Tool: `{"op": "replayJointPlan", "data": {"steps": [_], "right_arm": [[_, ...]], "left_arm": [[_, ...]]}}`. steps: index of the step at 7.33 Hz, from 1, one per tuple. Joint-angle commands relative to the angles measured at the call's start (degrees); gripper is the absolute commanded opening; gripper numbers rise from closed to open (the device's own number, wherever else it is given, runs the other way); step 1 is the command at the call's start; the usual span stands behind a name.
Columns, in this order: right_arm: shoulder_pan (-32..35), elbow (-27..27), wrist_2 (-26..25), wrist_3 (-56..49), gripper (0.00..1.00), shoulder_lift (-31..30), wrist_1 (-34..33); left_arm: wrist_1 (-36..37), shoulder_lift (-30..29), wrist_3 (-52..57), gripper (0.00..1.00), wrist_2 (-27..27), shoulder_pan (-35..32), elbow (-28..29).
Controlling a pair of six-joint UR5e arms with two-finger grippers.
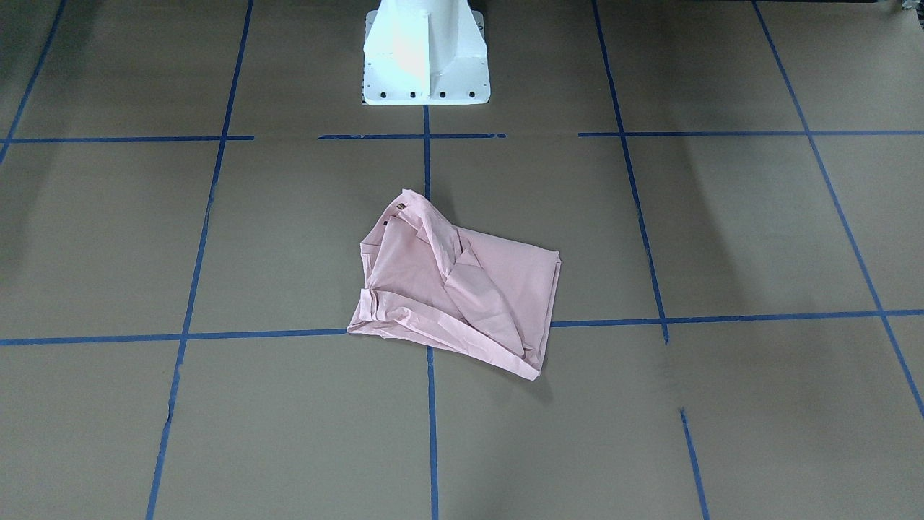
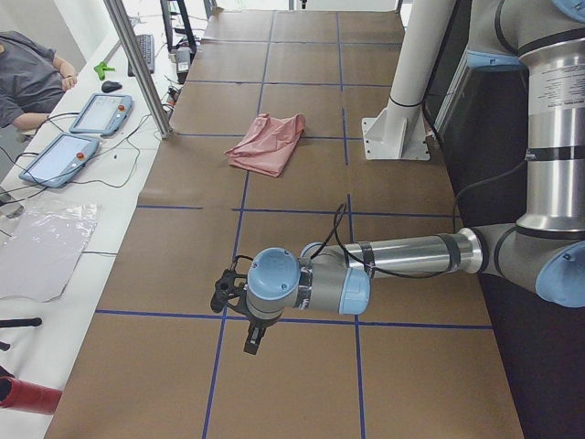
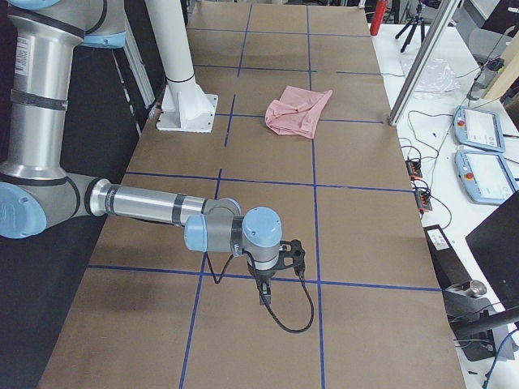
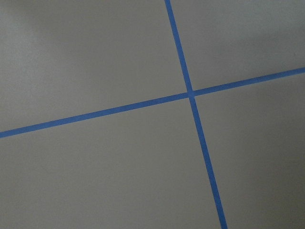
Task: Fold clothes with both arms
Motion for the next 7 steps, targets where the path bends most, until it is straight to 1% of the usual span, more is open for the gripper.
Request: {"op": "replayJointPlan", "data": {"steps": [1,3,5,7], "right_arm": [[0.14,0.33,-0.16,-0.72,1.0,-0.87,0.11],[0.06,0.5,0.71,0.15,1.0,-0.27,0.11],[0.06,0.5,0.71,0.25,1.0,-0.35,0.02],[0.06,0.5,0.36,0.25,1.0,-0.36,0.11]], "left_arm": [[-1.19,-0.13,0.07,1.0,-0.16,-0.02,-0.38],[-4.43,0.39,-0.02,1.0,-0.43,0.24,-0.12],[-3.04,0.04,-1.16,1.0,0.27,3.29,0.14],[-2.77,-0.4,-7.73,1.0,0.19,5.85,-0.3]]}}
